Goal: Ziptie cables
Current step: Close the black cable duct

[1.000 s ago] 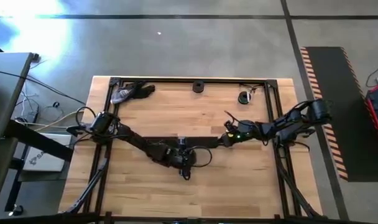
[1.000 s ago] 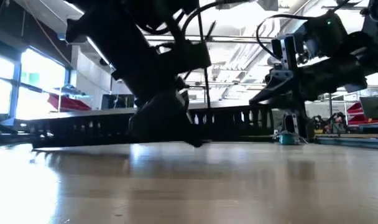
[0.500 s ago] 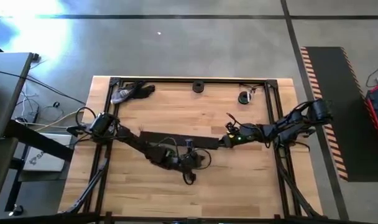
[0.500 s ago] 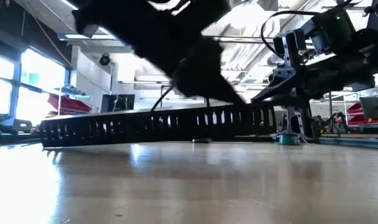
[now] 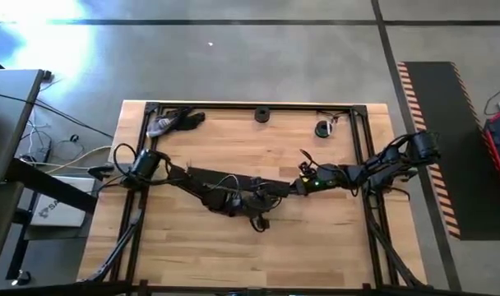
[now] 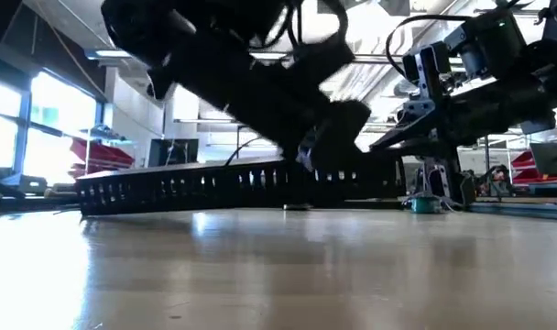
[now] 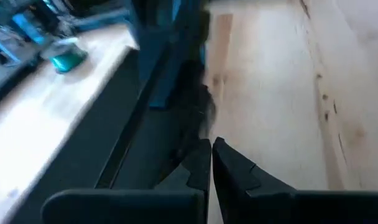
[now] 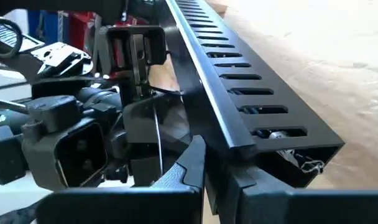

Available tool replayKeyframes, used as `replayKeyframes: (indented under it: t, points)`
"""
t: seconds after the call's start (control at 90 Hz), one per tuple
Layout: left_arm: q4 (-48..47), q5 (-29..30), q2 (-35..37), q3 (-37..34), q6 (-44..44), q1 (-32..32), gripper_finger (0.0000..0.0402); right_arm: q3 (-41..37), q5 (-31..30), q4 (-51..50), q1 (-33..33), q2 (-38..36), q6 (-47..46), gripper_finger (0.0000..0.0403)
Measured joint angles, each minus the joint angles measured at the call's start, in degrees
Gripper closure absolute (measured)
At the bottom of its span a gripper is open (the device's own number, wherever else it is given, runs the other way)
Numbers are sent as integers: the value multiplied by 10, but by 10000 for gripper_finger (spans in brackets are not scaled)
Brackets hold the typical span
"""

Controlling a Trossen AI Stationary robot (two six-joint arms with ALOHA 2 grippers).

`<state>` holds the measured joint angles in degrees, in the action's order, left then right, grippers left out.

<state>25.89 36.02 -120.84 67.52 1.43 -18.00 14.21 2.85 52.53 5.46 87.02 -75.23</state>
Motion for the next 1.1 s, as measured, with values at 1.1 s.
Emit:
replayKeyframes:
  t: [1.1]
  points:
    - [-21,-26,-40,12,-50,45,402,-1,5,40,9,1,-86,403]
